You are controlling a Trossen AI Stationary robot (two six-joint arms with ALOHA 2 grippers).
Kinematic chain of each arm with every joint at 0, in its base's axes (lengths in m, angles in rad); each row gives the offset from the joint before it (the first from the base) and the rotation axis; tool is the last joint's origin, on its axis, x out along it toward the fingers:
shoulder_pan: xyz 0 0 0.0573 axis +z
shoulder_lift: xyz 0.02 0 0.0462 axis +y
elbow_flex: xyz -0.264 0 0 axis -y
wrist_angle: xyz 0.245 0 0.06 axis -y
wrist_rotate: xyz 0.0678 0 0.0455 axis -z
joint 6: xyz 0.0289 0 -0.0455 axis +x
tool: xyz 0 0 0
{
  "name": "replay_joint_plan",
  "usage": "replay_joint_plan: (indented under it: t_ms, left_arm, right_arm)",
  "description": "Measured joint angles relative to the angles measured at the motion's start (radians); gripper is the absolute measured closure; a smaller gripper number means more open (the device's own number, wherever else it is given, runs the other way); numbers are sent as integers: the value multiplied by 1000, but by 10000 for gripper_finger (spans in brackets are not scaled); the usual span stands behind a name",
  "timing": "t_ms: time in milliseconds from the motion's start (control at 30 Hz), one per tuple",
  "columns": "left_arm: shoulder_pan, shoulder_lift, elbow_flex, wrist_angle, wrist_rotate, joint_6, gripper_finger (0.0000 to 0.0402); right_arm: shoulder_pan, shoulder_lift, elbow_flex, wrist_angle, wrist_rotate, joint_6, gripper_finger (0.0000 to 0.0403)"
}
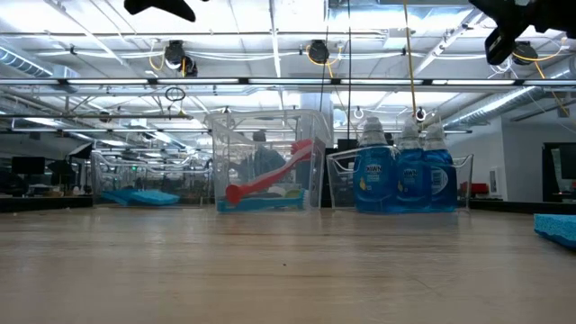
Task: Pick & Place Kitchen Sink Supplies
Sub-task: Put the blue sponge into the left transparent bin
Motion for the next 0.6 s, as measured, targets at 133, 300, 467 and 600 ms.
replay_joint_plan:
  t_ms: [133, 300, 467, 600]
  left_arm:
    - [12, -33, -41, 2, 6, 11, 195]
    - [19, -144, -185, 67, 6, -26, 193]
    - [12, -311, -397, 250, 12, -11, 201]
    - [9, -420, -533, 346, 46, -21, 210]
  right_arm:
    - [0, 28, 0, 3, -105, 1, 305]
    - [0, 104, 0, 43, -121, 0, 305]
    - [0, 212, 3, 120, -147, 8, 305]
    - [0, 303, 20, 117, -188, 99, 305]
